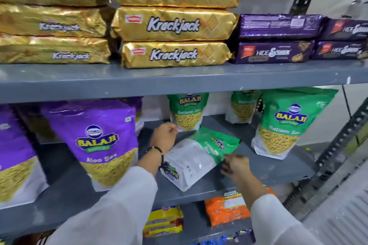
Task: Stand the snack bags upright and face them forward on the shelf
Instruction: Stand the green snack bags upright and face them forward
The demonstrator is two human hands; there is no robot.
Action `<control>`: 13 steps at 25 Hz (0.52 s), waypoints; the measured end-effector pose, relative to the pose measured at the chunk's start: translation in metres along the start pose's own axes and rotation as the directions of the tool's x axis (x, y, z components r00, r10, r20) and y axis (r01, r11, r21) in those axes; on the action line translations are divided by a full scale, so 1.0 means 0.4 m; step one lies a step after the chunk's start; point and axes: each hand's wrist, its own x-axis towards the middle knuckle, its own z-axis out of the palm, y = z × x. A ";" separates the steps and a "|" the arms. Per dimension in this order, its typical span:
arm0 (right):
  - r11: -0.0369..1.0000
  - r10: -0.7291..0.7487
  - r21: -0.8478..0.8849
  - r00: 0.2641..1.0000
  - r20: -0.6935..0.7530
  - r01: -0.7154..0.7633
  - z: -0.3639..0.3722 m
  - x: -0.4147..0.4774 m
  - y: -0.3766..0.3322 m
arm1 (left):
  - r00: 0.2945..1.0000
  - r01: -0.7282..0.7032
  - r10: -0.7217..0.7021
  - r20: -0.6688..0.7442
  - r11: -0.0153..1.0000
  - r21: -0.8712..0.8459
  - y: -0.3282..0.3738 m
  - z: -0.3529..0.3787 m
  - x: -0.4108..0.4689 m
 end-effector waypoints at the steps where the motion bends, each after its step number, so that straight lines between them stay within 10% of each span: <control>1: 0.999 0.027 0.018 1.000 0.015 -0.027 -0.003 0.018 0.005 | 0.994 0.059 -0.068 0.088 0.993 0.099 -0.007 0.021 0.035; 9: 0.983 0.118 0.120 0.978 0.171 -0.140 0.020 0.133 0.014 | 0.854 0.227 -0.357 0.377 0.910 0.347 -0.047 0.107 0.107; 13: 0.969 0.083 0.217 0.985 0.153 -0.115 -0.025 0.146 0.010 | 0.765 0.565 -0.391 0.511 0.788 -0.244 -0.088 0.123 0.038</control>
